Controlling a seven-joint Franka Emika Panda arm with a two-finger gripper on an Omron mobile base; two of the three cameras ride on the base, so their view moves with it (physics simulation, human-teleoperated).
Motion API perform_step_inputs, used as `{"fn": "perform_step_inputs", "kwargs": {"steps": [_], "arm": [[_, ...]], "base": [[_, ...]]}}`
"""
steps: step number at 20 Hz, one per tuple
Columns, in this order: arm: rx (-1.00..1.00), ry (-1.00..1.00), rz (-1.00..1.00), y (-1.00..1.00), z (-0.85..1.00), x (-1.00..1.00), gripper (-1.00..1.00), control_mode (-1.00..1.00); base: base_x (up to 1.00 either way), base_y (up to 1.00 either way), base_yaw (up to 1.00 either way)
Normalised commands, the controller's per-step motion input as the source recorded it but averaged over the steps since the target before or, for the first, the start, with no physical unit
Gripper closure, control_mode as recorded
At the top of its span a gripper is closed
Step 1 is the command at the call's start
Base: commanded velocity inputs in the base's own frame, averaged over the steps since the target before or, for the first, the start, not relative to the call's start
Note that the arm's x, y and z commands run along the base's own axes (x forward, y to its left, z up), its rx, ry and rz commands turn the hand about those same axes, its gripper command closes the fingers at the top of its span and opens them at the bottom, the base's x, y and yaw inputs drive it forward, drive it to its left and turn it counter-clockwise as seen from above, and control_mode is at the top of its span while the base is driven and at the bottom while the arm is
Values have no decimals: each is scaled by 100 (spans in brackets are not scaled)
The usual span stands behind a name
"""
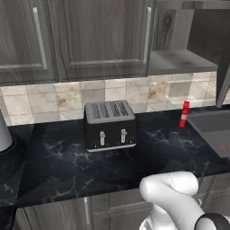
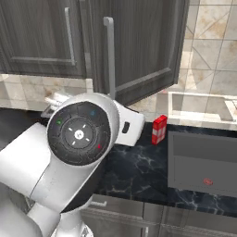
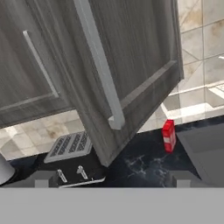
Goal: Open the cabinet. Pick the bar soap and place it next to the sink. Then close the cabinet.
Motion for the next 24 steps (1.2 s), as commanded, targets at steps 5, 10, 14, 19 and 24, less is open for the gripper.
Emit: {"fn": "perform_step_inputs", "kwargs": {"steps": [5,10,14,19,24], "arm": [[0,-16,7,56,0,-81,-100,-100],[0,-4,1,66,0,-23,-100,-100],[0,0,0,74,0,0,-100,-100],[-2,0,0,87,0,0,-100,-100],[-3,1,0,31,10,0,-100,-100]], "base": [[0,0,0],[0,0,0],[0,0,0],[0,0,0],[0,0,0]]}}
